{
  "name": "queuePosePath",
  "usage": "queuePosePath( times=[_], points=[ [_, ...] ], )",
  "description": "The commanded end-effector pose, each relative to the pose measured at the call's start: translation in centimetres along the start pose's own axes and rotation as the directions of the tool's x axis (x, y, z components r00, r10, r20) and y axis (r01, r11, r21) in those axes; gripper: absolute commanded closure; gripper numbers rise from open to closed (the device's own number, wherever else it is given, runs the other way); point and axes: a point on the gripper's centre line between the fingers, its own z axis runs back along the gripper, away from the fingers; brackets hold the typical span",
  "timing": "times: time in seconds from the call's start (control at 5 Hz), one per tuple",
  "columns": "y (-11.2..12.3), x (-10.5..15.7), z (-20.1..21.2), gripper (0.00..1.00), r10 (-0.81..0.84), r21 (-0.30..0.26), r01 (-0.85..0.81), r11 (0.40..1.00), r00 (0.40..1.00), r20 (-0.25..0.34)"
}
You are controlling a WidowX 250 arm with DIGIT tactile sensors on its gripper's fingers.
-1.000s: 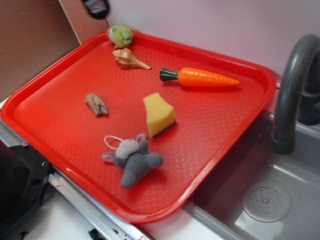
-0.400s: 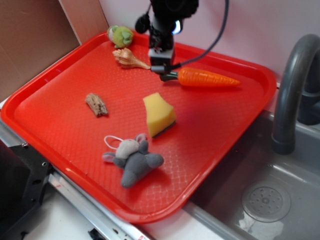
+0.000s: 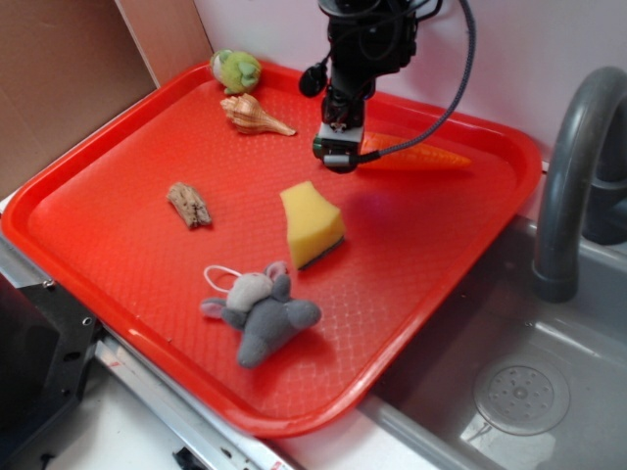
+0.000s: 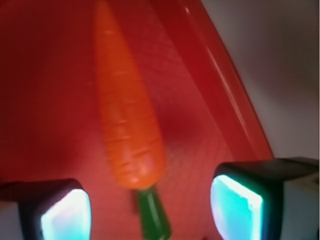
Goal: Grab the carrot.
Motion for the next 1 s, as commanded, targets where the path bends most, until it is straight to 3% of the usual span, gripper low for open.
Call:
queuePosePath(
  times=[0.0, 0.2, 0.4, 0.6, 0.8],
  points=[
    [-0.4, 2.0, -0.3, 0.00, -0.072, -0.139, 0.082, 0.987, 0.994, 0.082],
    [-0.6, 2.4, -1.5, 0.00, -0.052, -0.138, 0.060, 0.989, 0.997, 0.066],
    [-0.2, 2.1, -1.5, 1.00, -0.004, -0.118, 0.013, 0.993, 0.997, 0.076],
    [0.3, 0.3, 1.3, 1.00, 0.084, -0.076, -0.075, 0.994, 0.988, 0.130],
    [0.5, -2.3, 5.1, 1.00, 0.252, -0.062, -0.246, 0.967, 0.960, 0.119]
  ],
)
